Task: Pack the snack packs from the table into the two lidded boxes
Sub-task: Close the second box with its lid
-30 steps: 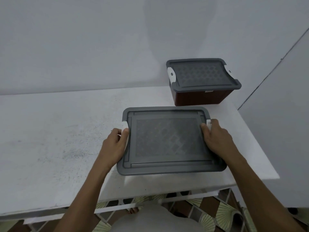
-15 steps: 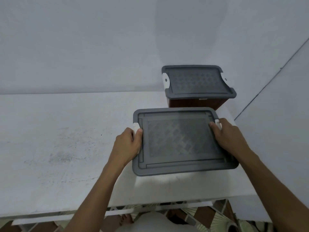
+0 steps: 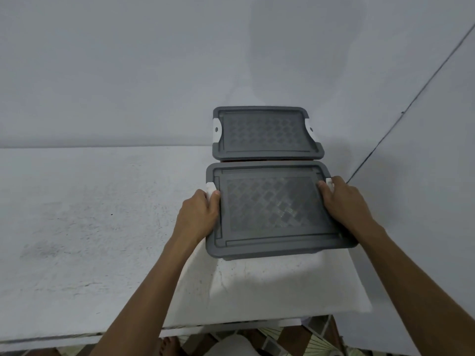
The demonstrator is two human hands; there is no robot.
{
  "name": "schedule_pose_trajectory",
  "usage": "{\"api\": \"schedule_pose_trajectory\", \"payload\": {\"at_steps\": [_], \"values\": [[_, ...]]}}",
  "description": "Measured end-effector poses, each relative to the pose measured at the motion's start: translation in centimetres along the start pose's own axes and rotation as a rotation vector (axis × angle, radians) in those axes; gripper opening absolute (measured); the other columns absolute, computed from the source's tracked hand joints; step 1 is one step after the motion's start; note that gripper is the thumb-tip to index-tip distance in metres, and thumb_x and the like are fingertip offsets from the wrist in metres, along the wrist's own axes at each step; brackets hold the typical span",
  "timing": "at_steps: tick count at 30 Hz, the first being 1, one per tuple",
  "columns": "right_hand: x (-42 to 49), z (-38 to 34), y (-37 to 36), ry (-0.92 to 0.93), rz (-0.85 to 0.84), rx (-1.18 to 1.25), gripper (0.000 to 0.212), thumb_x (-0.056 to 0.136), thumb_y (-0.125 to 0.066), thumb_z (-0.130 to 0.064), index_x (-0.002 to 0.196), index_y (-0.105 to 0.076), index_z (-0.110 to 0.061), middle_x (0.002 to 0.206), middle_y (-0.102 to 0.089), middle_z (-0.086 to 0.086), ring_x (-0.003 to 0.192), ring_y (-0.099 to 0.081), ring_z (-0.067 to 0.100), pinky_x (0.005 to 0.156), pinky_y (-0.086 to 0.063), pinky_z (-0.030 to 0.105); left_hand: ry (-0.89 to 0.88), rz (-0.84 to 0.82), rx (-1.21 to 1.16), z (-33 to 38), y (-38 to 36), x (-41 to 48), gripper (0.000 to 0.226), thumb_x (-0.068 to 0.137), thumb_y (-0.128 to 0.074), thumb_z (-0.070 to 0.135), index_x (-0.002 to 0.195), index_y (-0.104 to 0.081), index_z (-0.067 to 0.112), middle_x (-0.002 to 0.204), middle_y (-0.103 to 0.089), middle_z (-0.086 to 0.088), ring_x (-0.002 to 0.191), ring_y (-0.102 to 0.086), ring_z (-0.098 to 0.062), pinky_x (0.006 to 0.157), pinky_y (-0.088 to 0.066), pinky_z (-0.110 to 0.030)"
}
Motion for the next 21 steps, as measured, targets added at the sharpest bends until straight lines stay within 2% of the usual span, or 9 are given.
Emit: {"api": "schedule_pose_trajectory", "payload": {"at_steps": [4,13,18,21], "values": [[1.0,0.5,0.1,-0.001,0.010,-0.006,0.049,0.100,-0.035,-0.048,0.113,-0.049,-0.003,0.103,-0.063,0.026,0.084,-0.058,0.037,0.071,-0.045,0.040,0.002,0.021,0.007,0.7,-0.9,1.1,0.046,0.101,-0.035,0.047,0.084,-0.051,0.007,0.069,-0.053,-0.002,0.061,-0.050,-0.015,0.051,-0.034,-0.027],[1.5,0.2,-0.1,-0.017,0.028,-0.023,0.043,0.102,-0.032,-0.042,0.105,-0.047,-0.001,0.097,-0.061,0.030,0.072,-0.045,0.029,0.065,-0.037,0.037,-0.006,0.039,-0.024,0.7,-1.5,2.1,0.045,0.100,-0.035,0.048,0.084,-0.050,0.008,0.069,-0.053,-0.002,0.063,-0.052,-0.017,0.055,-0.038,-0.029],[1.6,0.4,-0.3,-0.013,0.066,-0.099,0.045,0.102,-0.030,-0.045,0.105,-0.048,-0.003,0.094,-0.061,0.027,0.071,-0.047,0.030,0.065,-0.040,0.038,0.010,-0.052,-0.009,1.0,-1.2,2.3,0.046,0.101,-0.032,0.049,0.105,-0.052,0.008,0.092,-0.061,-0.008,0.077,-0.057,-0.020,0.067,-0.041,-0.031],[1.0,0.3,0.0,0.016,0.130,-0.170,0.044,0.101,-0.031,-0.042,0.100,-0.050,-0.002,0.080,-0.059,0.021,0.064,-0.049,0.029,0.058,-0.039,0.035,0.033,-0.135,-0.070,1.0,-1.0,1.9,0.051,0.100,-0.031,0.052,0.122,-0.049,0.009,0.103,-0.057,-0.004,0.088,-0.057,-0.020,0.074,-0.044,-0.033]]}}
Point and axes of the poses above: each hand's wrist, its own x-axis towards the middle knuckle, its own y-axis out of the back of the hand, z = x × y, the point moved 4 cm from there along x, towards the middle knuckle
